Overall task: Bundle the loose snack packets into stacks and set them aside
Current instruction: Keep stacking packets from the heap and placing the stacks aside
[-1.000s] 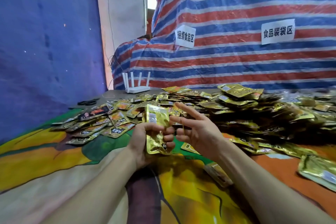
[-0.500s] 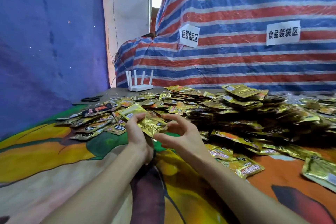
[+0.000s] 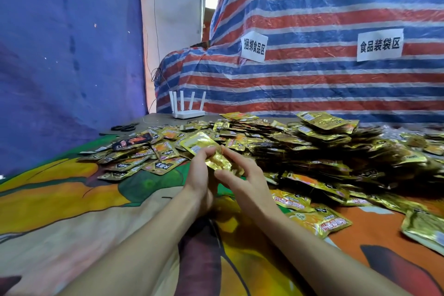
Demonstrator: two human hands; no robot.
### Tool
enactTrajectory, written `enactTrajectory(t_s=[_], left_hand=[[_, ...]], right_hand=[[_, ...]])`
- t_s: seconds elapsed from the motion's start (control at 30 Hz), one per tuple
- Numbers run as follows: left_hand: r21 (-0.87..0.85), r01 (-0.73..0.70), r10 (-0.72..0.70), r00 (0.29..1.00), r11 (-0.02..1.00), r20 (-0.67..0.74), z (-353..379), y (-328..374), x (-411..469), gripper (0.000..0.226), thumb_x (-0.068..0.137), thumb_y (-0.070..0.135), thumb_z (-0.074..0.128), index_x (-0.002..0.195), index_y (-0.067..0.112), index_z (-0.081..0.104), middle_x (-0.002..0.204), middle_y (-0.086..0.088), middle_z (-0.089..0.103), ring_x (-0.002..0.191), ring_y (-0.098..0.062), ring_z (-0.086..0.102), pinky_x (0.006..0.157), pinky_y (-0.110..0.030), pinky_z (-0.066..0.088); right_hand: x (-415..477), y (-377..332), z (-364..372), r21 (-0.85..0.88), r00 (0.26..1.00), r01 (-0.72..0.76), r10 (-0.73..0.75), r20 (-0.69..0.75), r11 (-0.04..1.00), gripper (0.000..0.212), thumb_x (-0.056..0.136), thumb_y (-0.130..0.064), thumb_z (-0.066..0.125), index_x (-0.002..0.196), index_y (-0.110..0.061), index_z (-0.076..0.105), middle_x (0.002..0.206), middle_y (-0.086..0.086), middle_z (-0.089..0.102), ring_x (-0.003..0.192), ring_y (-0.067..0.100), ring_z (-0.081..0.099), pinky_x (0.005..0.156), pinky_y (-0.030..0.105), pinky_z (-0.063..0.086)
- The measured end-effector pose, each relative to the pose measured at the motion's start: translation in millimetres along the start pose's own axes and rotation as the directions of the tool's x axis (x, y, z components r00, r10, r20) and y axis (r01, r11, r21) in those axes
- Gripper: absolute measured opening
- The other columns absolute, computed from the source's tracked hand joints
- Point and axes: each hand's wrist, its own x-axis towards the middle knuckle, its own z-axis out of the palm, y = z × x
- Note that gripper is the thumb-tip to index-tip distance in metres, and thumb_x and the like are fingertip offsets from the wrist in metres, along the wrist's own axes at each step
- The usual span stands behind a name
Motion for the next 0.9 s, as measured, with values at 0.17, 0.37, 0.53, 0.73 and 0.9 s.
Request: enactTrajectory(t_s=[0.17,0.37,0.53,0.73,0.9], left_hand=[[0.026,-0.027,0.026,0.999,0.999,0.042,8,-5,-4,0.035,0.091,0.032,0.054,0.072,0.02,0.081,0.08,-0.003,0.073,0.071,-0.019,0.072,0.06,-0.028,0.056],[0.008,-0.029,0.028,0.995,1.0,0.094,3,-2,-2,0.022,0.067,0.031,0.062,0.066,0.02,0.08,0.077,-0.005,0.073,0.067,-0.022,0.071,0.067,-0.033,0.056],[0.054,-0.008,0.002,0.995,0.999,0.102,2,-7,-3,0.029,0.069,0.034,0.063,0.08,0.015,0.082,0.092,-0.01,0.075,0.083,-0.025,0.074,0.067,-0.032,0.06],[0.079,-0.02,0.008,0.989,0.997,0.148,7,-5,-8,0.029,0.072,0.04,0.071,0.086,0.017,0.082,0.092,-0.007,0.075,0.083,-0.022,0.072,0.075,-0.035,0.056],[0.256,-0.041,0.048,0.999,0.966,-0.022,9,-7,-13,0.056,0.071,0.061,0.065,0.11,0.022,0.068,0.104,0.0,0.073,0.1,-0.019,0.062,0.08,-0.037,0.041]], right_hand=[[3,1,-1,0.007,0.999,-0.013,0.013,-0.048,1.0,0.055,0.073,-0.035,0.051,0.126,-0.046,0.063,0.125,-0.011,0.049,0.105,-0.026,0.043,0.081,-0.002,0.039],[4,4,-7,-0.044,0.987,-0.019,0.012,-0.16,0.999,0.027,0.072,-0.031,0.064,0.099,-0.027,0.061,0.112,-0.005,0.059,0.105,0.005,0.058,0.075,0.017,0.044],[5,2,-17,-0.108,0.99,0.038,-0.023,0.141,0.993,0.077,0.068,-0.024,0.086,0.136,-0.033,0.05,0.127,-0.011,0.057,0.115,-0.012,0.051,0.084,0.005,0.043],[12,-12,-26,-0.299,0.989,0.145,-0.128,0.076,0.943,0.067,0.067,-0.022,0.085,0.13,-0.026,0.06,0.114,-0.01,0.065,0.104,-0.005,0.058,0.082,0.01,0.046],[60,-32,-63,-0.539,0.994,0.104,-0.11,0.02,0.836,0.045,0.075,-0.023,0.083,0.113,-0.018,0.061,0.098,-0.003,0.064,0.073,0.006,0.061,0.056,0.017,0.049]])
